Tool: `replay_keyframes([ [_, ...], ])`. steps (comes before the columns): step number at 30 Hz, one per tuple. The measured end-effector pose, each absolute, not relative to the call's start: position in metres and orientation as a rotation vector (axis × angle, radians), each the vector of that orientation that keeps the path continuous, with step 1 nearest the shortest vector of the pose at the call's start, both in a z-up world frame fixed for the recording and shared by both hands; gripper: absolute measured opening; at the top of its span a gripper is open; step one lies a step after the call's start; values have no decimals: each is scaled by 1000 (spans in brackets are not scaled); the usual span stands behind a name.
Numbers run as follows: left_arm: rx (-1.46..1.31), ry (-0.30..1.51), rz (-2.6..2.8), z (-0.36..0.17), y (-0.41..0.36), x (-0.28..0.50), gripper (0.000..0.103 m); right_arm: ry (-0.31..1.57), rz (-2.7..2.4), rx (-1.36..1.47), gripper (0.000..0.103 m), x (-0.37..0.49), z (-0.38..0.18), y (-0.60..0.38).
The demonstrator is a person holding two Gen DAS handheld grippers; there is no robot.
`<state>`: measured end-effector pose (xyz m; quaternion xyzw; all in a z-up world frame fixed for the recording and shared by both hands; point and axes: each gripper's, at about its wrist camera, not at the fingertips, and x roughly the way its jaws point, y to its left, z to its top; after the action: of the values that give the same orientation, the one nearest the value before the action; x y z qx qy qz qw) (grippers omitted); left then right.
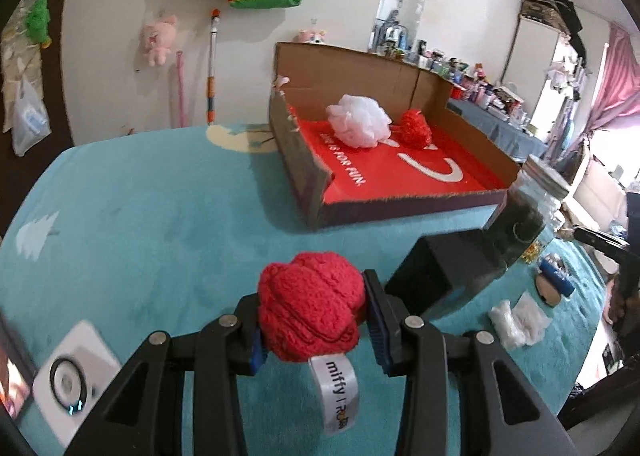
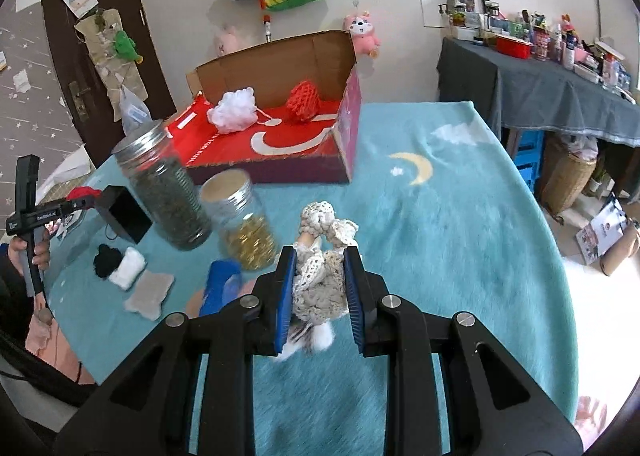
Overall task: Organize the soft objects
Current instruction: 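Carry the knitted ball and scrunchie into the cardboard box with both tools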
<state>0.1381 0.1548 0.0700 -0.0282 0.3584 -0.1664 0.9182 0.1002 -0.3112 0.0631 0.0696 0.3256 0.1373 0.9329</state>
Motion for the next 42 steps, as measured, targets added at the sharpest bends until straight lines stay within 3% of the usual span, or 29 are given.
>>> replay_keyframes([
  [16, -14, 729, -548, 87, 131, 194, 42, 699, 500, 202, 23, 176, 69, -315],
  [28, -23, 669, -614, 126, 88, 234, 43, 632, 543, 143, 23, 225, 114, -276],
  [42, 29, 972, -267, 97, 37, 336, 43, 933, 201, -105, 23, 363, 100, -208],
])
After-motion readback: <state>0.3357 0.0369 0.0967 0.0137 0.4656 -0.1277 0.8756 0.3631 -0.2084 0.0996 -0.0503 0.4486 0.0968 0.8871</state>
